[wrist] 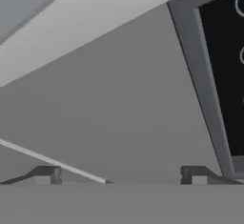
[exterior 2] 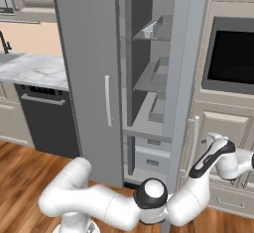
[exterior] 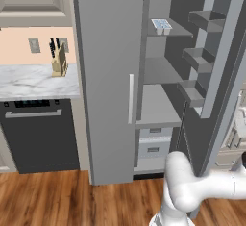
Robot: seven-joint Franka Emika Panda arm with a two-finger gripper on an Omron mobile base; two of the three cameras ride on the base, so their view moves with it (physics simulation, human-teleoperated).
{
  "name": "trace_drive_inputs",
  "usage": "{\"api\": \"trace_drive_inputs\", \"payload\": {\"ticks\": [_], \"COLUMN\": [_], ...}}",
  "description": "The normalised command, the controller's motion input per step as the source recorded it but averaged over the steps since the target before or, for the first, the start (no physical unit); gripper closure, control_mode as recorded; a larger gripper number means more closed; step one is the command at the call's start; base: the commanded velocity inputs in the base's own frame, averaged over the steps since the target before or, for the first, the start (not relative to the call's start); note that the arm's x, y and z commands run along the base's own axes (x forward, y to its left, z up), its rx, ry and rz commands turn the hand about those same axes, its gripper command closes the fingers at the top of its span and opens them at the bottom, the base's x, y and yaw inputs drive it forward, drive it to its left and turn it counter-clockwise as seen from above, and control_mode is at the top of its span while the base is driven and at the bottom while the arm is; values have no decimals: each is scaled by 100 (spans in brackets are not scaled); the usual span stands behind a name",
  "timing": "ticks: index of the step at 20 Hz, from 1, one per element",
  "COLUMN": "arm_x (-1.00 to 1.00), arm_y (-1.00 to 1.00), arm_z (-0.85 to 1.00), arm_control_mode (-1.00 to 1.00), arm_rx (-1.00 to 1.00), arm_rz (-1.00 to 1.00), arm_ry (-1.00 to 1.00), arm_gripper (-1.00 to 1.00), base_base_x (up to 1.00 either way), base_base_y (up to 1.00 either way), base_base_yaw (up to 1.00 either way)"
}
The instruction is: The ice cube tray has been filled with water. Take the tray and place it in the freezer to make ice. Close the freezer door after placing the tray.
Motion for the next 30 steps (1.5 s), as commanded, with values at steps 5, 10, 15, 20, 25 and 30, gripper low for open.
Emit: {"api": "trace_drive_inputs", "payload": {"ticks": [5,10,15,20,25,30], "arm_x": [41,3,0,0,0,0], "arm_y": [-2,4,37,68,88,100], "arm_z": [-20,-25,-34,-31,-22,-10], "arm_control_mode": [-100,-100,-100,-100,-100,-100], "arm_rx": [5,2,2,3,1,0], "arm_rz": [14,24,31,30,31,26], "arm_ry": [0,0,0,0,-24,-57], "arm_gripper": [-100,-100,-100,-100,-100,-100], "base_base_x": [0,0,0,0,0,0], "base_base_y": [0,0,0,0,0,0], "base_base_yaw": [0,0,0,0,0,0]}}
